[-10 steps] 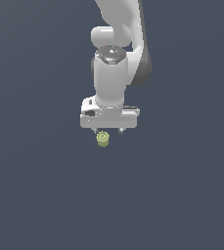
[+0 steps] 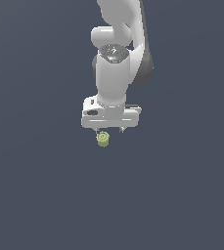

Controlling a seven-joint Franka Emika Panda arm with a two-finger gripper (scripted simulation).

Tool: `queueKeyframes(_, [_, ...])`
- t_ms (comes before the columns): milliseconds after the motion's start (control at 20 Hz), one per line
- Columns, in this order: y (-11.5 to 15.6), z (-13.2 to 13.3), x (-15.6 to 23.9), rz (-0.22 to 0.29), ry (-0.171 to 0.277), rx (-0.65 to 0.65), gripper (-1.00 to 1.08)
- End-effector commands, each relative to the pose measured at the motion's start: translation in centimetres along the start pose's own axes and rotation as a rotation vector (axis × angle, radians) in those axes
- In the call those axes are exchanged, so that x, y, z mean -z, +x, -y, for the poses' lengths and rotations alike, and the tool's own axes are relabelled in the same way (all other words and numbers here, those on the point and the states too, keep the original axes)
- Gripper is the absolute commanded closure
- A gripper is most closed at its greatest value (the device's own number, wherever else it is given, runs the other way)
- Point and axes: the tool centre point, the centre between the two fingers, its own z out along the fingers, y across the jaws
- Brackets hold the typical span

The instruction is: Pick up the object and move it to a goal position.

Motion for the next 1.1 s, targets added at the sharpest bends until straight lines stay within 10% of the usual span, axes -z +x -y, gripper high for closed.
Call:
queueKeyframes(0, [0.0,0.1,0.2,0.000,-0.002,0.013,-0.92])
queueKeyframes(1050, [-5.9,-2.5,-9.0,0.048,0.042,-0.255,-0.92])
